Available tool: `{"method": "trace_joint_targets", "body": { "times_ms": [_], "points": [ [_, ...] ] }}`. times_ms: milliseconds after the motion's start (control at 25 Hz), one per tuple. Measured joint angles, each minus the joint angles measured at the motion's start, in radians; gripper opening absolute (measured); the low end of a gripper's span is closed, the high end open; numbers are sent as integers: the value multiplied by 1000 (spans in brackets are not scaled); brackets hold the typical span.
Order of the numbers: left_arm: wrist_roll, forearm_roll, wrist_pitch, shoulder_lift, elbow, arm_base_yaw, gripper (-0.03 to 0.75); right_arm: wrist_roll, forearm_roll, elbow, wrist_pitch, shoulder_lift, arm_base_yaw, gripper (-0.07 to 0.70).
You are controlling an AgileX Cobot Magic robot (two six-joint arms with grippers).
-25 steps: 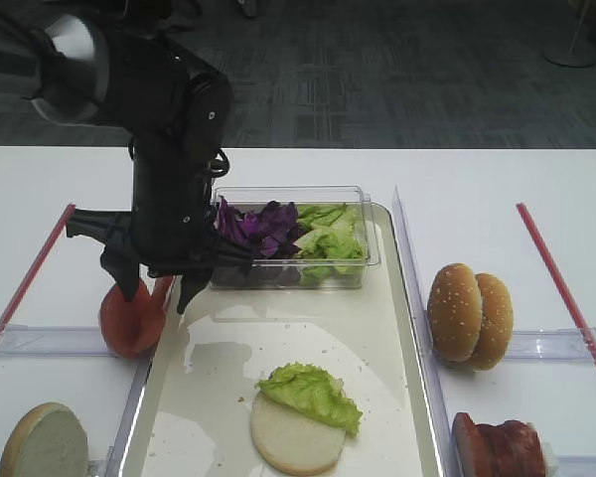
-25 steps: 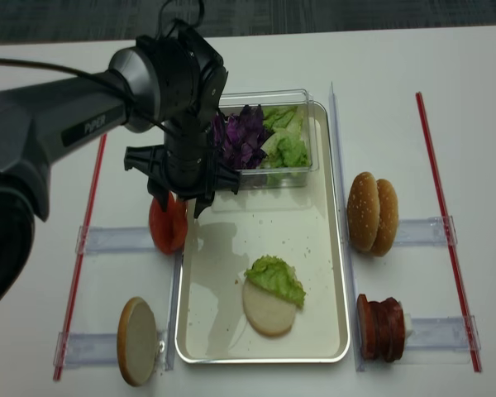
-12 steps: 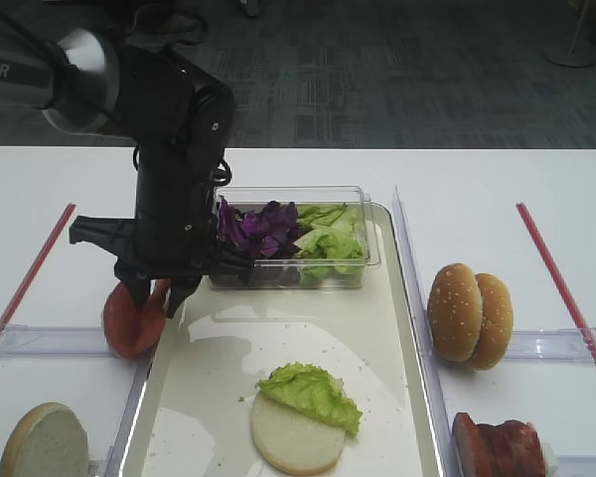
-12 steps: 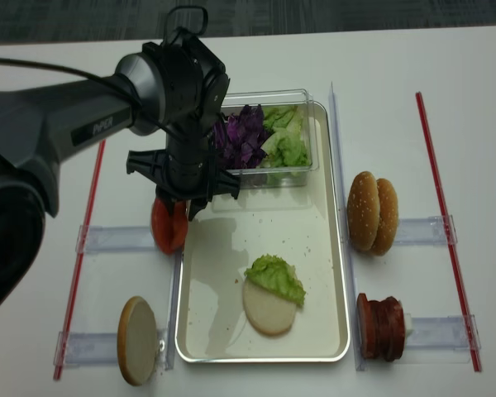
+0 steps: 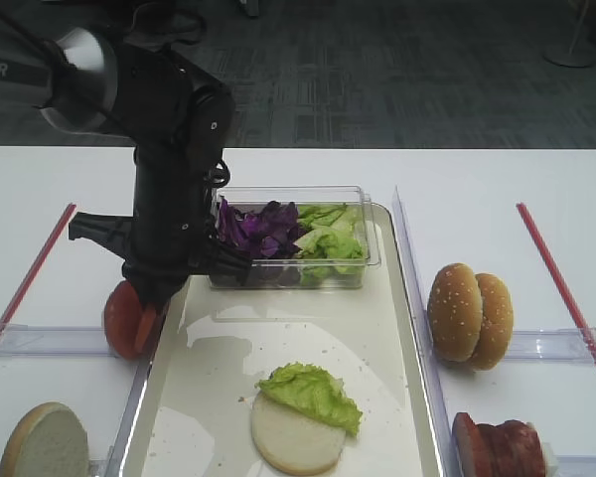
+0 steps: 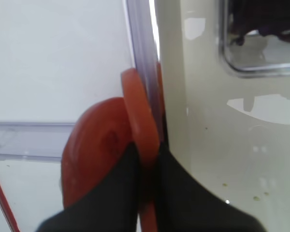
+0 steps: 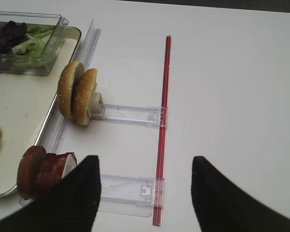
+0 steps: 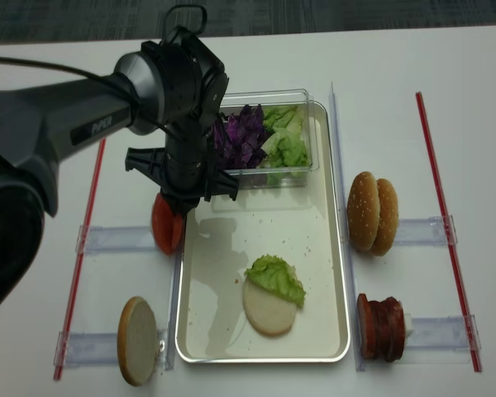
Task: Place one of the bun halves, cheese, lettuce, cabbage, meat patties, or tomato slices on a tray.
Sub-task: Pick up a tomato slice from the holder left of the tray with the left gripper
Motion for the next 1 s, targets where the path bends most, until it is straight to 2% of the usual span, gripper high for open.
{"method": "trace_joint_targets", "body": {
  "times_ms": [80,1000],
  "points": [
    [11,4,0,0,0,0,13,0,0,0,0,0,0,445],
    [43,-25,8,-90,0,0,10,0,0,0,0,0,0,445]
  ]
}}
